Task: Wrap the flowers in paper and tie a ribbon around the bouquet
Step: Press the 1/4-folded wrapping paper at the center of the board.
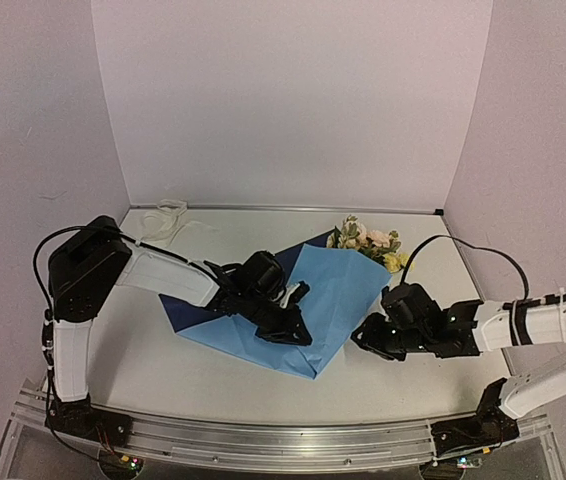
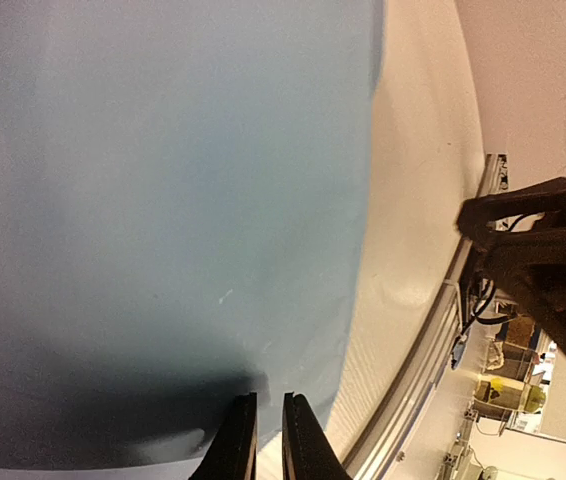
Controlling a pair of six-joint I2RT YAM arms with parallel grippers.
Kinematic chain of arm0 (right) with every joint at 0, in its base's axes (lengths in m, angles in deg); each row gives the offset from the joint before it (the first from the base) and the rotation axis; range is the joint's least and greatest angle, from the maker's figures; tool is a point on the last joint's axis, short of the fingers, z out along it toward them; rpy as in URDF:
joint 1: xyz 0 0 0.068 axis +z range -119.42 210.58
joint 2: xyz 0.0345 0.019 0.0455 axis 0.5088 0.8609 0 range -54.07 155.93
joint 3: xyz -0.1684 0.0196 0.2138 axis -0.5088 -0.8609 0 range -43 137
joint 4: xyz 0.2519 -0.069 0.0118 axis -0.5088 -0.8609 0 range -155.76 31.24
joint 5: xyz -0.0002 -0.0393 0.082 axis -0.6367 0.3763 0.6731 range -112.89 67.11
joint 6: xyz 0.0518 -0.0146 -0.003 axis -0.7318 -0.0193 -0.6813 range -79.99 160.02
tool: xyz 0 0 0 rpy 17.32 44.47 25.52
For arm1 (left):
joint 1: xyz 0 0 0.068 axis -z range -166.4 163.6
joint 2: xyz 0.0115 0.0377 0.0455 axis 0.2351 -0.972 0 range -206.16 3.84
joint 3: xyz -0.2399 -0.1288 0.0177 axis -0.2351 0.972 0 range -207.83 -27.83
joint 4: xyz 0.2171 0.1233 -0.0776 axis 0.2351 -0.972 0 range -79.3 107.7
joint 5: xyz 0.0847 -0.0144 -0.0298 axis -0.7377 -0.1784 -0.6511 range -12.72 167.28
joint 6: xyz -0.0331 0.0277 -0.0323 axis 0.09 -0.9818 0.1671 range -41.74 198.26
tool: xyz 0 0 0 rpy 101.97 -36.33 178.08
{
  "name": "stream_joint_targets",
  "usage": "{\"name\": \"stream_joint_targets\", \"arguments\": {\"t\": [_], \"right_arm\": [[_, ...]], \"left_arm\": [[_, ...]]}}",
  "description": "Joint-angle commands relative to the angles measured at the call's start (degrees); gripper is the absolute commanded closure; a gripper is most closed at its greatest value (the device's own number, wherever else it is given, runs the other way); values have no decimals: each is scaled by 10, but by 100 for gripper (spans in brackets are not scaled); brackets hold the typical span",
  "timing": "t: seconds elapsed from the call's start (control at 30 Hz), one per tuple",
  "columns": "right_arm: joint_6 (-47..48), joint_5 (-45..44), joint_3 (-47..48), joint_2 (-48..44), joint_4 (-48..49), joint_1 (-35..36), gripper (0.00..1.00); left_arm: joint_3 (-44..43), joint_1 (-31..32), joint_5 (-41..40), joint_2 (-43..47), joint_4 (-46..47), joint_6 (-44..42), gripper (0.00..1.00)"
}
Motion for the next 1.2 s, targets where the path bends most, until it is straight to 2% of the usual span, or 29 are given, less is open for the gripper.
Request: {"name": "stream_joint_targets", "arguments": {"t": [0.0,0.37,0.6,0.77,0.93,1.17], "right_arm": [[5,12,5,-30,-17,-30,63],[26,21,25,-48,-55,-71,54],[42,68,35,-41,-53,-133,35],[40,112,44,-6,-9,-180,22],[27,147,53,49,41,-215,22],[13,190,65,153,136,-255,31]], "left_arm": [[3,0,-2,-21,-1,1,89],[-26,21,-15,40,-53,-23,86],[-66,42,-8,27,-76,-37,87],[-85,51,-1,-3,-79,-39,87],[-88,52,-1,-33,-89,-36,89],[-74,53,10,-66,-85,-27,91]]}}
